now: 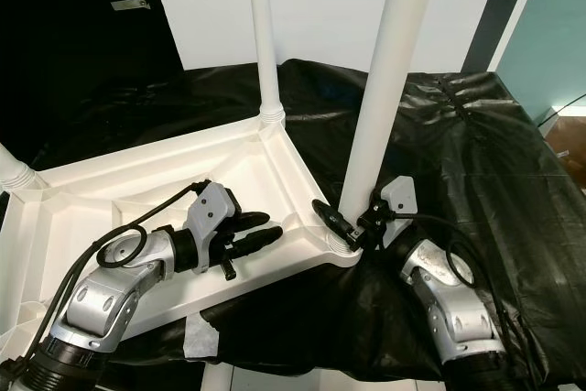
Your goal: Building children table
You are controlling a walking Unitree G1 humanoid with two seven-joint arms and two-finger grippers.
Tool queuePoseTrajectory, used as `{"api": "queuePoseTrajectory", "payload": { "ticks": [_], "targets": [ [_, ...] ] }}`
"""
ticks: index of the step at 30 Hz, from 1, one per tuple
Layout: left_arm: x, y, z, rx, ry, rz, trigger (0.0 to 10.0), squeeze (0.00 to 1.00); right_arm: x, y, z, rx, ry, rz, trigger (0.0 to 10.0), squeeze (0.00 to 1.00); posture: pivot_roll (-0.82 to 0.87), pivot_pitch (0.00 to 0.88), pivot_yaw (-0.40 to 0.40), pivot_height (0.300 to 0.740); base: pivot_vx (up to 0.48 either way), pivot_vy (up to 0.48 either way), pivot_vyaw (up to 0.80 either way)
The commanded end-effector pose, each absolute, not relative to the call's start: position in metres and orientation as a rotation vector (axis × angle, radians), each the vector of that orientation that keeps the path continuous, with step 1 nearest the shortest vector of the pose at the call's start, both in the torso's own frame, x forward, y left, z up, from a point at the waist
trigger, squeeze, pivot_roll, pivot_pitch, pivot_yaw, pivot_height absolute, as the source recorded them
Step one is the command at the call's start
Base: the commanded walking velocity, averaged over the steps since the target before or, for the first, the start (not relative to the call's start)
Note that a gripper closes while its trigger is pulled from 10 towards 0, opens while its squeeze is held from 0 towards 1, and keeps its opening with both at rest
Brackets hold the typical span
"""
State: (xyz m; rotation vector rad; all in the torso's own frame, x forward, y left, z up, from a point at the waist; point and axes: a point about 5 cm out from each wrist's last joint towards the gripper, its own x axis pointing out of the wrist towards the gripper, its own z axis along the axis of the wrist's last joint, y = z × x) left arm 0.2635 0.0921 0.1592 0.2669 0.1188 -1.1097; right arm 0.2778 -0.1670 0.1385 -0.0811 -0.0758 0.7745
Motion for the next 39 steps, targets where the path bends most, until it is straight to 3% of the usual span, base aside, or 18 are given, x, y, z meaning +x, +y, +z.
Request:
{"api": "queuePoseTrajectory", "payload": {
  "ticks": [1,6,10,11,20,24,28,35,39],
  "targets": [
    [0.264,0.092,0.164,0.280,0.096,-1.096,10.0,0.00,0.278,-0.175,0.116,-0.064,0.049,0.729,10.0,0.00,-0.03,0.017,0.044,0.740,0.000,0.000,0.00],
    [0.263,0.091,0.164,0.280,0.095,-1.094,10.0,0.00,0.284,-0.172,0.119,-0.119,0.035,0.624,10.0,0.00,-0.02,0.020,0.038,0.740,0.000,0.000,0.00],
    [0.263,0.092,0.164,0.276,0.096,-1.086,10.0,0.00,0.288,-0.168,0.117,-0.151,0.048,0.437,10.0,0.00,-0.02,0.022,0.033,0.740,0.000,0.000,0.00],
    [0.263,0.093,0.164,0.275,0.097,-1.084,10.0,0.00,0.287,-0.161,0.117,-0.153,0.034,0.318,10.0,0.00,-0.02,0.023,0.031,0.740,0.000,0.000,0.00],
    [0.265,0.093,0.165,0.277,0.091,-1.081,10.0,0.00,0.282,-0.144,0.115,-0.029,0.019,-0.034,10.0,0.00,-0.03,0.016,0.027,0.740,0.000,0.000,0.00],
    [0.266,0.092,0.166,0.277,0.086,-1.081,10.0,0.00,0.282,-0.133,0.117,0.011,-0.001,-0.019,10.0,0.00,-0.03,0.017,0.032,0.740,0.000,0.000,0.00],
    [0.267,0.092,0.166,0.282,0.085,-1.083,10.0,0.00,0.280,-0.140,0.113,0.035,0.027,-0.055,10.0,0.00,-0.04,0.017,0.029,0.740,0.000,0.000,0.00],
    [0.268,0.090,0.167,0.280,0.078,-1.070,10.0,0.00,0.273,-0.153,0.106,0.238,0.056,-0.143,10.0,0.00,-0.03,0.016,0.016,0.740,0.000,0.000,0.00],
    [0.268,0.091,0.167,0.279,0.079,-1.070,10.0,0.00,0.272,-0.155,0.104,0.233,0.068,-0.154,10.0,0.00,-0.03,0.017,0.017,0.740,0.000,0.000,0.00]
  ]
}}
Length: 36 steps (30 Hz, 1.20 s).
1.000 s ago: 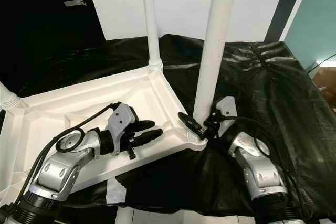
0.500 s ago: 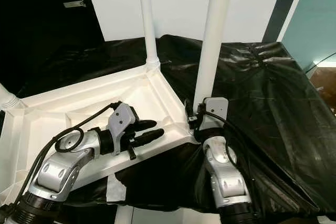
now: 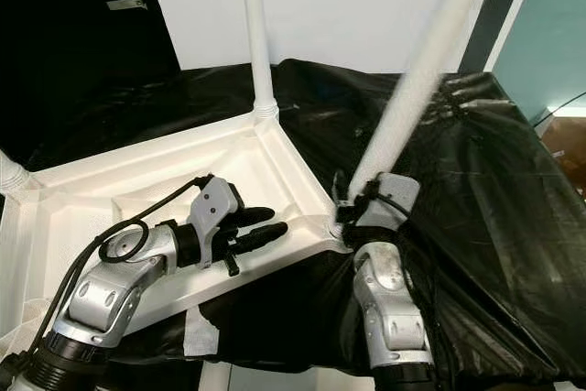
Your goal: Building children table
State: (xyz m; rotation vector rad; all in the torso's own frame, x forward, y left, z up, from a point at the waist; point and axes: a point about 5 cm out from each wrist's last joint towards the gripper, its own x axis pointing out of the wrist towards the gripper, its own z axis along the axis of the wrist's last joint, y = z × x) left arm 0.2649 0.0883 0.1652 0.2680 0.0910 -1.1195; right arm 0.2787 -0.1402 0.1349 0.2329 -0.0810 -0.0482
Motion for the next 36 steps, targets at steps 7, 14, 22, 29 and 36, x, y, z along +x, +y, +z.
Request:
{"api": "queuePoseTrajectory", "payload": {
  "ticks": [7,14,22,29,36],
  "targets": [
    [0.267,0.090,0.166,0.276,0.079,-1.072,10.0,0.00,0.268,-0.164,0.091,0.291,0.144,-0.217,10.0,0.00,-0.03,0.012,0.016,0.740,0.000,0.000,0.00],
    [0.268,0.091,0.167,0.280,0.075,-1.076,10.0,0.00,0.268,-0.176,0.081,0.349,0.185,-0.280,10.0,0.00,-0.04,0.000,0.019,0.740,0.000,0.000,0.00],
    [0.269,0.091,0.167,0.283,0.072,-1.079,10.0,0.00,0.267,-0.165,0.087,-0.063,0.120,-0.093,10.0,0.00,-0.04,0.000,0.017,0.740,0.000,0.000,0.00],
    [0.268,0.093,0.167,0.286,0.073,-1.072,10.0,0.00,0.262,-0.162,0.074,-0.117,0.168,-0.013,10.0,0.00,-0.04,0.000,0.016,0.740,0.000,0.000,0.00],
    [0.269,0.095,0.167,0.288,0.076,-1.065,10.0,0.00,0.258,-0.164,0.069,-0.183,0.163,0.044,10.0,0.00,-0.04,0.009,0.023,0.740,0.000,0.000,0.00]
  ]
}}
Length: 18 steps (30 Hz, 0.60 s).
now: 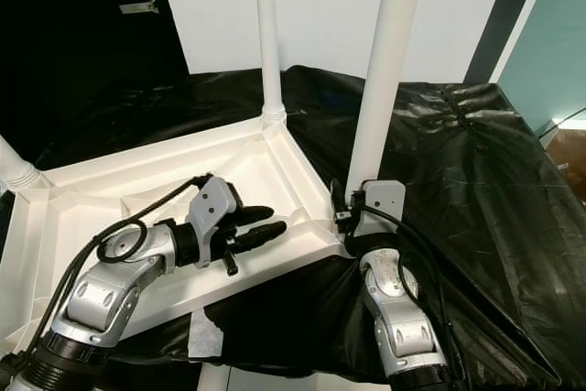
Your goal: Building children table
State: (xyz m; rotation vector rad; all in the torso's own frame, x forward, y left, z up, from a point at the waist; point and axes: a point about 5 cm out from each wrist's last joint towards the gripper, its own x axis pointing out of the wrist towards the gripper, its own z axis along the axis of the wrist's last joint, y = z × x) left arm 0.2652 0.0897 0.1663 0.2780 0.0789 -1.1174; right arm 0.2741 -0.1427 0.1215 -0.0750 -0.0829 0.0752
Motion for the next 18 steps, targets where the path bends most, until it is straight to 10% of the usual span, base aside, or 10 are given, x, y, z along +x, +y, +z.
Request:
{"api": "queuePoseTrajectory", "payload": {
  "ticks": [1,12,18],
  "targets": [
    [0.269,0.095,0.167,0.288,0.076,-1.064,10.0,0.00,0.256,-0.163,0.072,-0.214,0.130,0.080,10.0,0.00,-0.04,0.010,0.024,0.740,0.000,0.000,0.00],
    [0.272,0.094,0.170,0.291,0.069,-1.068,10.0,0.00,0.246,-0.164,0.067,-0.390,0.024,0.243,10.0,0.00,-0.04,0.014,0.039,0.740,0.000,0.000,0.00],
    [0.272,0.095,0.171,0.296,0.069,-1.070,10.0,0.00,0.248,-0.168,0.066,-0.118,0.078,0.200,10.0,0.00,-0.04,0.016,0.040,0.740,0.000,0.000,0.00]
  ]
}}
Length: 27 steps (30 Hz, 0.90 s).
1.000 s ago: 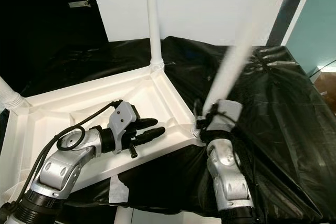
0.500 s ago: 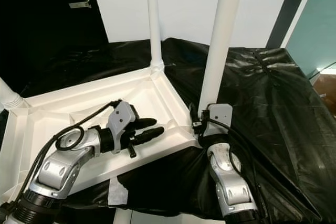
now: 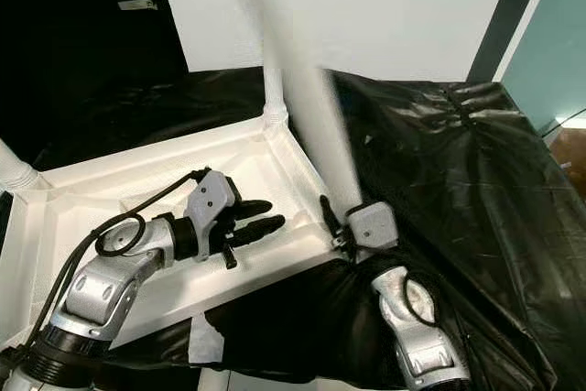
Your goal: Building children table
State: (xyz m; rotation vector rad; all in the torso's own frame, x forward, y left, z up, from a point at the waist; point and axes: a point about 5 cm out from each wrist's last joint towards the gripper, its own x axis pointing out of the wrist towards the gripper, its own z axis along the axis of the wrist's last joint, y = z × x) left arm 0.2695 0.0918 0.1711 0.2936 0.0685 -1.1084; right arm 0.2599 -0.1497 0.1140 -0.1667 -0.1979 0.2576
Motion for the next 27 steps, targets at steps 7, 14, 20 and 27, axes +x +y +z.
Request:
{"api": "queuePoseTrajectory", "payload": {
  "ticks": [7,14,20,27],
  "targets": [
    [0.273,0.096,0.172,0.299,0.068,-1.069,10.0,0.00,0.254,-0.174,0.064,0.092,0.127,0.132,10.0,0.00,-0.04,0.014,0.041,0.740,0.000,0.000,0.00],
    [0.272,0.097,0.172,0.298,0.066,-1.070,10.0,0.00,0.255,-0.174,0.069,0.098,0.109,0.138,10.0,0.00,-0.04,0.013,0.041,0.740,0.000,0.000,0.00],
    [0.276,0.097,0.177,0.238,0.061,-1.072,10.0,0.14,0.264,-0.168,0.115,-0.007,-0.070,0.231,10.0,0.00,-0.04,0.005,0.039,0.740,0.000,0.000,0.00],
    [0.277,0.098,0.178,0.198,0.079,-1.089,10.0,1.00,0.272,-0.167,0.140,0.004,-0.139,0.264,10.0,0.00,-0.05,0.000,0.035,0.740,0.000,0.000,0.00]
  ]
}}
